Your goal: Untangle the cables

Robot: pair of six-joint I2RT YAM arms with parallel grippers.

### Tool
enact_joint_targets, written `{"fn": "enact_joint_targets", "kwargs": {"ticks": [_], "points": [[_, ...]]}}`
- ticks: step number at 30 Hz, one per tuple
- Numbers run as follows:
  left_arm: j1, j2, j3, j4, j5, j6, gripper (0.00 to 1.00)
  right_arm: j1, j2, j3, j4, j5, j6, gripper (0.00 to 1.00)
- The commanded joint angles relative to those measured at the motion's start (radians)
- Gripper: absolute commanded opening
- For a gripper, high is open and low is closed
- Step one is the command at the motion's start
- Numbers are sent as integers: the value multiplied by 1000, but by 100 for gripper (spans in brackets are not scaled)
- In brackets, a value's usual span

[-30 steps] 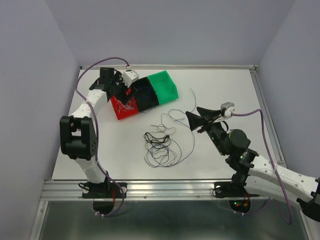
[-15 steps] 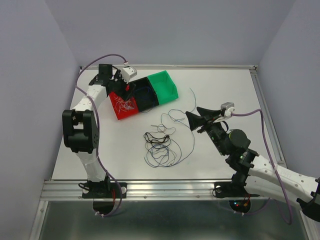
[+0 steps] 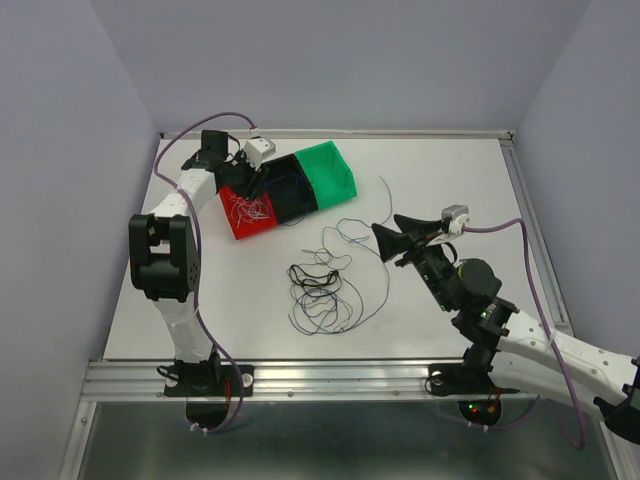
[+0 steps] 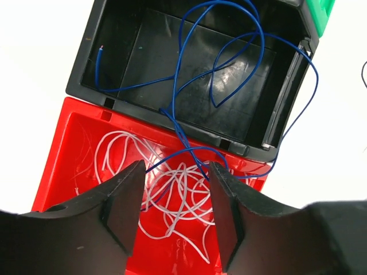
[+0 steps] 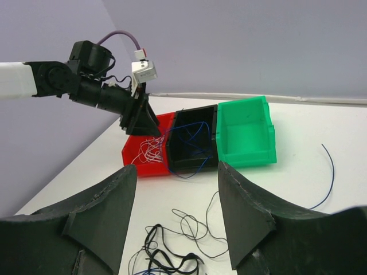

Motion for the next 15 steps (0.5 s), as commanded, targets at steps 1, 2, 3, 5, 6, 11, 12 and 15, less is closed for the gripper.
{"fn": "enact_joint_targets", "kwargs": {"ticks": [1,2,3,5,6,11,12,15], "points": [[-9,-11,1,-11,27,-5,46,2,-13,6,23,-1,0,64],[-11,-11,1,-14,29,-3,43,2,-13,8,23,-1,0,64],[-11,-11,3,-18,35,-3,41,2,-14,6,23,-3,0,64],[-11,-10,9,-25,38,-6,40,0,-14,6,23,0,-2,64],[-11,-8,11,-30,36,-6,42,2,-16,6,22,0,-2,64],[-15,-7,3,-38,21,11,58,0,-22,6,20,-3,-2,64],[-17,-10,-2,-34,18,17,65,2,-20,6,22,-4,0,64],[-15,-31,-17,-7,-5,29,79,2,-19,6,20,-4,-2,64]]}}
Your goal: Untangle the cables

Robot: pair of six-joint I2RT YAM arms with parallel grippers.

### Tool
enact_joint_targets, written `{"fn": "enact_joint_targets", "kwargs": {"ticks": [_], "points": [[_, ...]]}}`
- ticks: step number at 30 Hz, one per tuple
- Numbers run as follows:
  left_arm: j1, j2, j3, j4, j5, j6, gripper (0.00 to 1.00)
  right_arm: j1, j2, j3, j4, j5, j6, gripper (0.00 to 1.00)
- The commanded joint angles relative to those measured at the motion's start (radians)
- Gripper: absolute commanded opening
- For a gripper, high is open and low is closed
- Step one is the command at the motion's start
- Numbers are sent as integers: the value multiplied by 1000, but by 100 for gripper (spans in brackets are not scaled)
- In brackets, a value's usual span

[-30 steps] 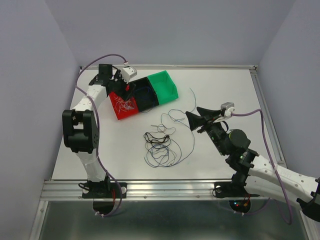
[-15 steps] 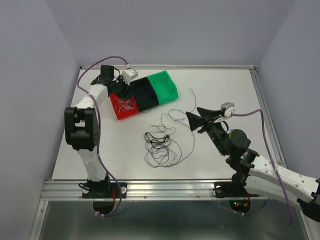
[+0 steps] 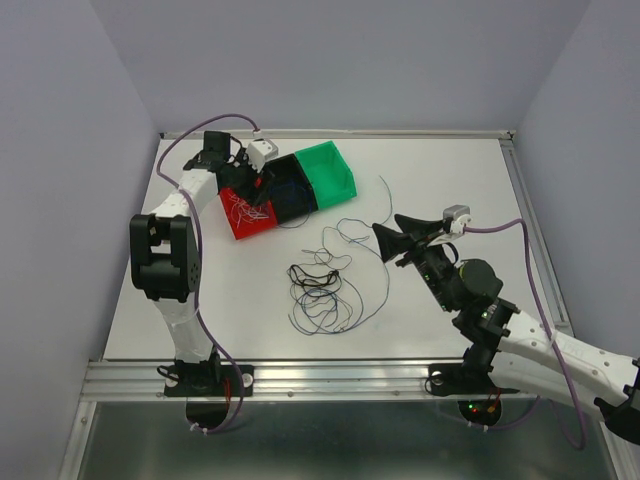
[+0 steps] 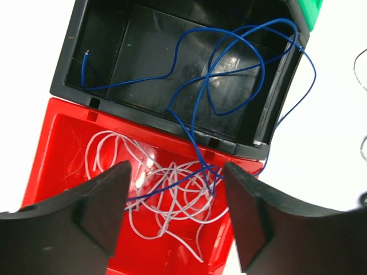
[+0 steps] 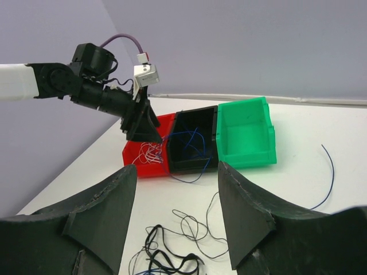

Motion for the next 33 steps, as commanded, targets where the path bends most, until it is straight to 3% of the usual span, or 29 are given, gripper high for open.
{"fn": "enact_joint_targets", "kwargs": {"ticks": [1,9,17,33], "points": [[-6,-54,-33,27,-13,21,82,2,-14,8,24,-6,0,64],[-6,-152,-100,58,-51,34,87,0,-13,9,22,-6,-2,64],[-7,-217,-204,92,-12,-2,80,2,-10,9,22,-9,1,64],[-27,-90,-129,100,28,-55,72,2,-17,9,19,-7,0,64]]}}
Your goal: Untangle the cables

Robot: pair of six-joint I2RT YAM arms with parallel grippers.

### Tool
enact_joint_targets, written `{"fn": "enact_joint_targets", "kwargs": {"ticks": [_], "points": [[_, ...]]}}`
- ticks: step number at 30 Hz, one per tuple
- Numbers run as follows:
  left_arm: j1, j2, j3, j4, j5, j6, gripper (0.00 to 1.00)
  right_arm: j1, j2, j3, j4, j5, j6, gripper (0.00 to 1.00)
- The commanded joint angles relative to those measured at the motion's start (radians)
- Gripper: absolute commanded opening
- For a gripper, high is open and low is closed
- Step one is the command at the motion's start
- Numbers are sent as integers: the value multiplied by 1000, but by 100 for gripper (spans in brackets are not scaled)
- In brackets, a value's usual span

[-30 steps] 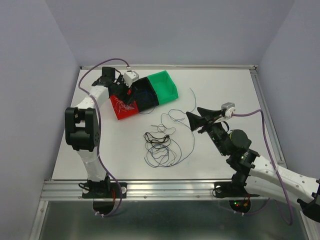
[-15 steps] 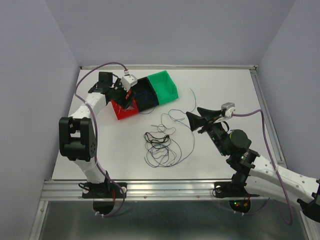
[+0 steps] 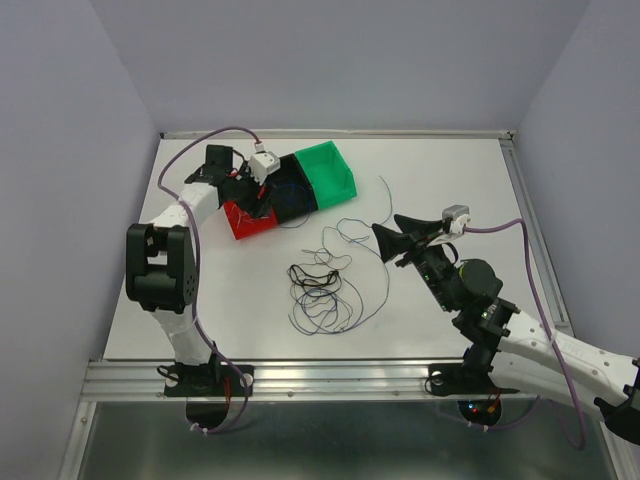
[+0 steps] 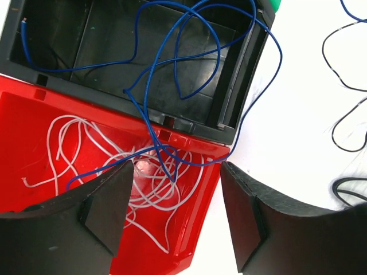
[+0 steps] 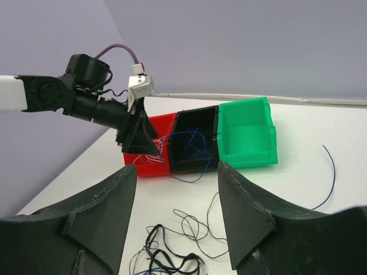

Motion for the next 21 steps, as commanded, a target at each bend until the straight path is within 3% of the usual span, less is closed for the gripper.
{"fn": "enact_joint_targets", "kwargs": {"ticks": [1,7,10,11,12,14,21], "points": [[-8,26,48,27,24,-27,72,2,-17,8,20,-2,1,64],[-17,49,62,34,35,-41,59,0,-18,8,17,-5,0,64],[-21,55,65,38,33,-46,45,2,-20,8,17,-5,0,64],[-21,55,64,38,30,-47,39,2,-20,8,17,-3,-2,64],[-21,53,67,39,27,-52,23,2,-20,8,15,-3,-2,64],[-21,47,65,44,21,-55,3,2,-20,8,17,-2,-2,64],[-21,23,105,21,1,-69,0,2,-21,8,15,0,-2,64]]}}
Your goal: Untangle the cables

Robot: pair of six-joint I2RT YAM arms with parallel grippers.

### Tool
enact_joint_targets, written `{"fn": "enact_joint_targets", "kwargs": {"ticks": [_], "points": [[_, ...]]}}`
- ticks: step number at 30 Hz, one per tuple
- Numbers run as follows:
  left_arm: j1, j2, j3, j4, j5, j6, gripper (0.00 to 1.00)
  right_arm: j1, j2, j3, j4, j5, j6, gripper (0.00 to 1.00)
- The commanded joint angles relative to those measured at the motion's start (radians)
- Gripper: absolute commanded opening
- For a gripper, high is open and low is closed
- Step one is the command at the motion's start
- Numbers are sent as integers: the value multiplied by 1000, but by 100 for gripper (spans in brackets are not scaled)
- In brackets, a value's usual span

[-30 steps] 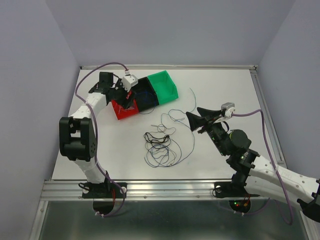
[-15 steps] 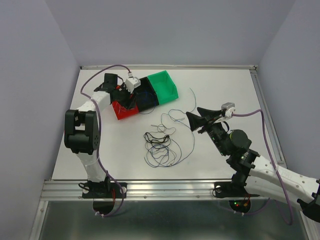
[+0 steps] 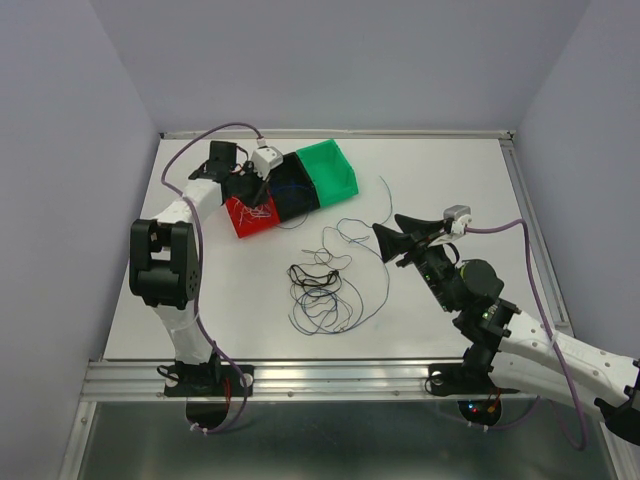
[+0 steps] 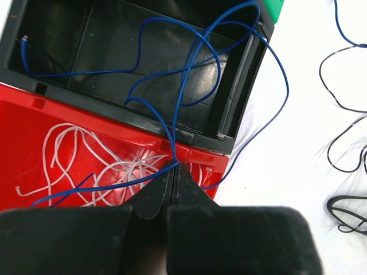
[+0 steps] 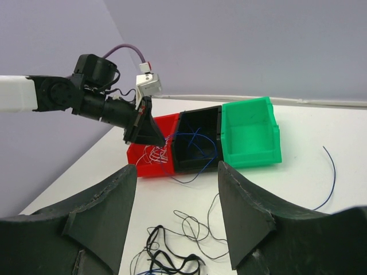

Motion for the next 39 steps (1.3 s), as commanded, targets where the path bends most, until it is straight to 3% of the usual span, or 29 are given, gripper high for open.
{"fn": "enact_joint_targets", "kwargs": {"ticks": [1,11,27,33,39], "points": [[-4,-35,73,-5,-13,-12,0,2,-12,8,15,-1,-2,64],[-24,-62,201,-50,-82,-24,0,2,-10,9,15,-1,1,64],[-196,40,344,68,-492,-3,0,2,-4,11,15,-1,3,64],[-214,47,374,102,-526,20,0,2,-7,9,15,0,3,64],[-230,60,471,13,-509,-11,0,0,-5,9,15,2,3,64]]}}
